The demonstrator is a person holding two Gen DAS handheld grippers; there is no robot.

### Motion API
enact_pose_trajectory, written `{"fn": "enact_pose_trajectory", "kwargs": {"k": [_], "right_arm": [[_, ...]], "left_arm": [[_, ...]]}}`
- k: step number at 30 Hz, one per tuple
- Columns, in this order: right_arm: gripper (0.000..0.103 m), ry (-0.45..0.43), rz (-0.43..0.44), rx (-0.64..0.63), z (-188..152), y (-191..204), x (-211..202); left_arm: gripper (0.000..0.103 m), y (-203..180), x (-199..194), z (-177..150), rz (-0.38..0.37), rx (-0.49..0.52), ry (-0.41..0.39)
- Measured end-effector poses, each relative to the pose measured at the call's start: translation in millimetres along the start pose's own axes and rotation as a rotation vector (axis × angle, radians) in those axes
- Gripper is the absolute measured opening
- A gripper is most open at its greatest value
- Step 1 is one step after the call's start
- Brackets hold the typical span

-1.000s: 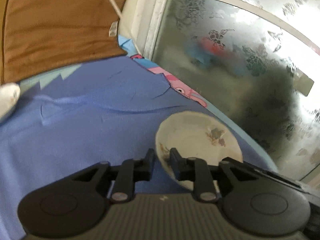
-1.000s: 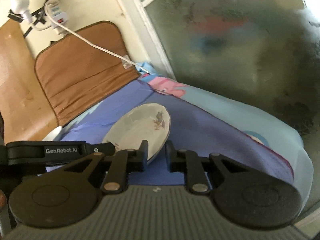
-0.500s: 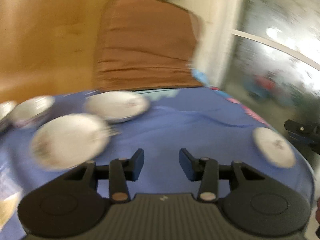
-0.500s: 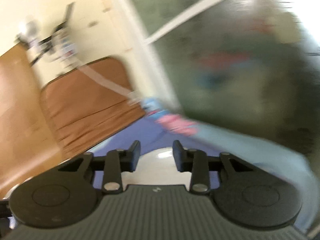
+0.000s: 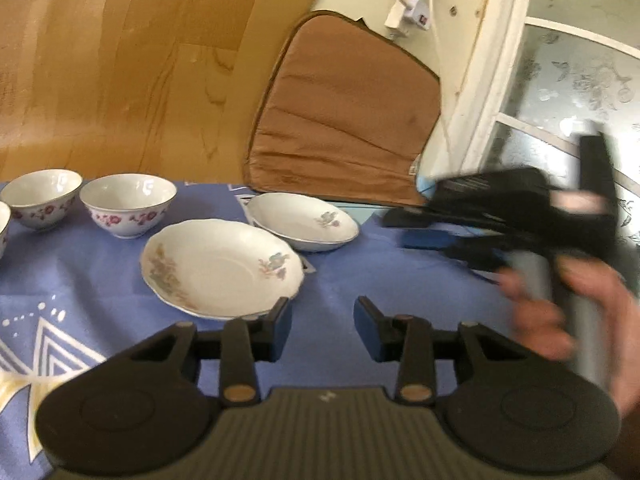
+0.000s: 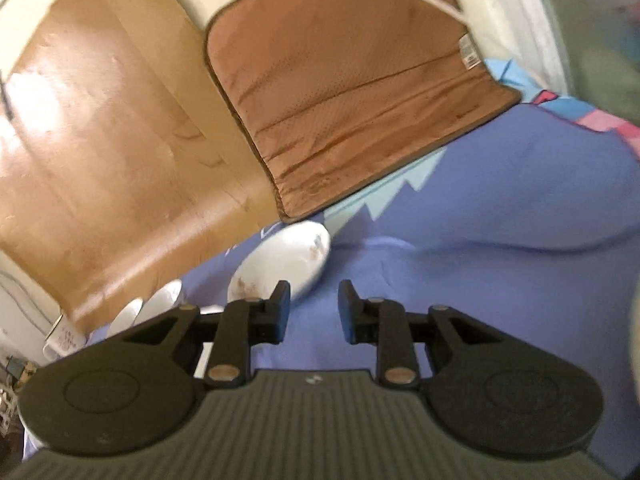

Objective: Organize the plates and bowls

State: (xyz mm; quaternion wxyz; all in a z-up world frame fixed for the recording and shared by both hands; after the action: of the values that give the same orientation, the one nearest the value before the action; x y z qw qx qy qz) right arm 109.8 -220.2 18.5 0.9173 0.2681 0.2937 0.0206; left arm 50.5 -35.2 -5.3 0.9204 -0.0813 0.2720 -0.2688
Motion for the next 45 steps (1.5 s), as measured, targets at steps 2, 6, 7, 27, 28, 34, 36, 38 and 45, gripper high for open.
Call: {"fn": "enact_pose_trajectory", "kwargs": {"k": [2, 6, 7, 27, 28, 34, 36, 38, 45], "right_arm": [[0.035, 0.043, -0.01, 0.032, 6, 1, 25], [0.033, 0.1, -0.04, 0.054, 6, 4, 63], [0.029, 0.111, -0.06, 0.039, 5, 6, 71], [0.012, 0.153, -0.012, 0.041, -67, -49, -75], [0.012, 0.159, -0.004, 0.051, -71, -51, -78], [0.012, 0.118, 0.009, 0.049, -80, -48, -86], [0.012, 0.102, -0.007, 0.021, -80, -45, -86], [0.011, 0.091, -0.012, 0.008, -77, -47, -86], [0.011, -0.01, -0.052, -0.015, -36, -68, -103]], "left_arm": [[0.036, 2, -1, -1, -0.011, -0.009, -0.005], [0.036, 9, -3, -1, -0.034, -0.054, -0.011], [0.036, 11, -3, -1, -0.037, -0.065, -0.01], [0.057, -9, 10, -5, -0.161, -0.102, 0.127], [0.054, -15, 12, -7, -0.161, -0.086, 0.148], [0.015, -34, 29, -15, -0.106, -0.056, 0.217], [0.014, -35, 30, -12, -0.111, -0.078, 0.217], [0.013, -38, 33, -6, -0.123, -0.096, 0.216], [0.013, -97, 56, 26, -0.175, 0.007, 0.173]]}}
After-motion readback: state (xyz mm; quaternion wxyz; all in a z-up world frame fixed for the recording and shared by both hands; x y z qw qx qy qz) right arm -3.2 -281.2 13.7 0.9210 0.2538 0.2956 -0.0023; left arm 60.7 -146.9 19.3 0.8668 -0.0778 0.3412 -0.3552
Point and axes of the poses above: each gripper's, at about its wrist camera, not at the fingertips, and x roughly the way its jaws point, y to its left, z to its top, the point moved 4 cm from there along x, roughly the way its jaws point, and after that the axes turned 3 degrees about -z, right-handed, at the moved point
